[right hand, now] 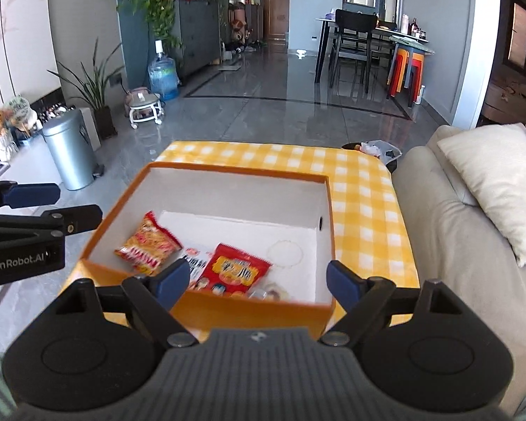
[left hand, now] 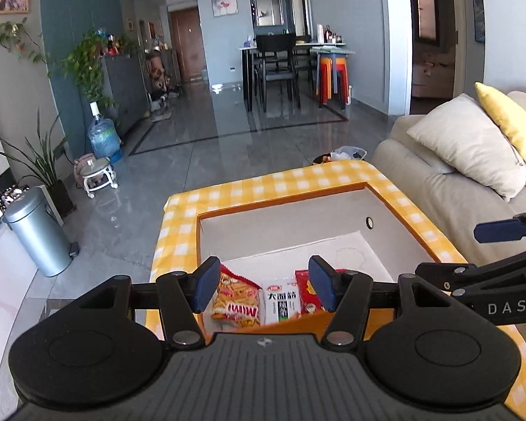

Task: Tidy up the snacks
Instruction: 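Withdraw both tools from the box back toward the remaining snacks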

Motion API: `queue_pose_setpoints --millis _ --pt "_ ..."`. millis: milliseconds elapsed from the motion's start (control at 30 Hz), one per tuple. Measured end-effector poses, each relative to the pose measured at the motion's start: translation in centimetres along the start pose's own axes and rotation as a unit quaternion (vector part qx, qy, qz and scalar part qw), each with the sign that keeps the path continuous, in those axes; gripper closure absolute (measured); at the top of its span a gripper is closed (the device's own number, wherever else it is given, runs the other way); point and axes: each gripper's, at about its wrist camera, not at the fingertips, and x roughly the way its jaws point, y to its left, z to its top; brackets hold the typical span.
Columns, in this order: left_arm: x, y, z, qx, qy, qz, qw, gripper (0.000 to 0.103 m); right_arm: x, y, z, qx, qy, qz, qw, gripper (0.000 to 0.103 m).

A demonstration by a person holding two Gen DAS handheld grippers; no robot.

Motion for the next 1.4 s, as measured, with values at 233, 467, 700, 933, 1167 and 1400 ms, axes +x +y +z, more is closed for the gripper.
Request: queue_pose_setpoints --millis 233,467,700,933,1167,1400 --pt "-3.1 -0.6 -2.9 -0.016 0.006 -0.008 0.9998 0.035 -4.0 0.3 -4.3 0.031 0.004 0.016 0.999 0.02" --pt "-4.3 -1.3 -6.6 -0.031 0.049 -0.028 0.9979 0.035 -6.4 0.5 -8.8 0.029 0.013 -0.008 0.999 0.02" --pt "-5.3 -2.1 -9.1 -0.024 0.075 -0.026 0.9966 0.035 -7.4 -0.2 -12.2 0.032 0.021 -0.031 0.999 0.02" --pt "-4.8 -2.5 -11.0 -0.04 0.106 -0.035 0.9929 0.035 -6.8 -1.7 -14.7 0.053 0.052 -0.031 0.997 0.02" --pt "-3.0 -3.6 -13.2 -0.055 0.158 -0.057 0.9842 0.035 -4.8 -1.8 -16.4 0.042 0.072 -0.038 0.996 0.023" --pt "-2.0 -4.2 -14.2 -0.061 0.176 -0.068 0.9801 0.035 -3.2 -1.8 -17.8 0.039 0.103 -0.033 0.993 0.026"
